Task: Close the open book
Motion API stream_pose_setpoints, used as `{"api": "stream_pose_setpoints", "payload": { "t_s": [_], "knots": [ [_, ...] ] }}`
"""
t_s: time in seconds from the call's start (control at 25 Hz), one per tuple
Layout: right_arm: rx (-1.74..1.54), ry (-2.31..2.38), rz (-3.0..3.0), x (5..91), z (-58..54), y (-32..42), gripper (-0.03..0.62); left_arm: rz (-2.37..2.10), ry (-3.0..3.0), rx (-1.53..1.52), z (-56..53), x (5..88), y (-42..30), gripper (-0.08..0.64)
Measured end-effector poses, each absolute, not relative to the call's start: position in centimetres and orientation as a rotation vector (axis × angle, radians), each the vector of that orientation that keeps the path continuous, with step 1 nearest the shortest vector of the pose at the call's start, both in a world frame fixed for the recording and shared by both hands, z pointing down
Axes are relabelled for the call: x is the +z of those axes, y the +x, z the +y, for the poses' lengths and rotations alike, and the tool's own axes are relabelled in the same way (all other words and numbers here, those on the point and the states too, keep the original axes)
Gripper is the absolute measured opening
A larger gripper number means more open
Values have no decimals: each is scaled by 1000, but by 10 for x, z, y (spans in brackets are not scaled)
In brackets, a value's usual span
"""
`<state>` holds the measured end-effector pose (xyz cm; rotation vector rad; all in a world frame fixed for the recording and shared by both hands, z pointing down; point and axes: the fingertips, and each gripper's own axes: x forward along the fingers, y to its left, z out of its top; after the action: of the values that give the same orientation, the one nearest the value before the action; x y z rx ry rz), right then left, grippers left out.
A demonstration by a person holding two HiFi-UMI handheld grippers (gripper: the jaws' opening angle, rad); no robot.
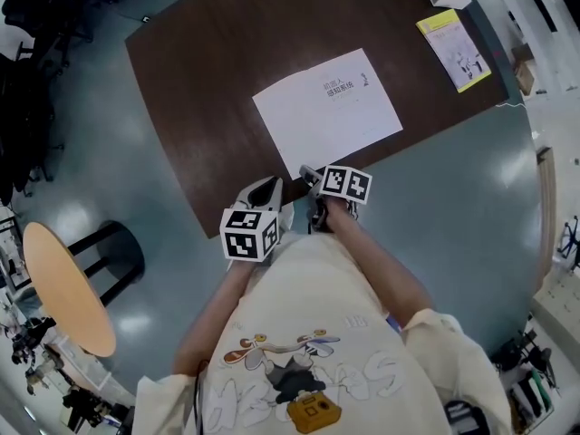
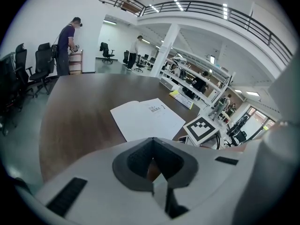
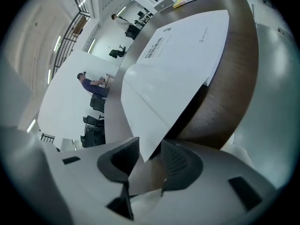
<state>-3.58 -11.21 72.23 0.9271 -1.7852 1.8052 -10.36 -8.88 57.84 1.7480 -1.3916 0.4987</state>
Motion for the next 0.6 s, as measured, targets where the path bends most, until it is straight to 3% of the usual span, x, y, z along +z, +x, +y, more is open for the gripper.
{"api": "stream_pose_setpoints", "payload": {
  "t_s": [0.2,0.6],
  "knots": [
    [1773,954,-1753,724,-107,-35,64,-1402,1732,477,-85,578,-119,6],
    [1767,877,-1978,675,-116,-25,31,-1361,1794,474,-97,572,-111,6]
  ]
}}
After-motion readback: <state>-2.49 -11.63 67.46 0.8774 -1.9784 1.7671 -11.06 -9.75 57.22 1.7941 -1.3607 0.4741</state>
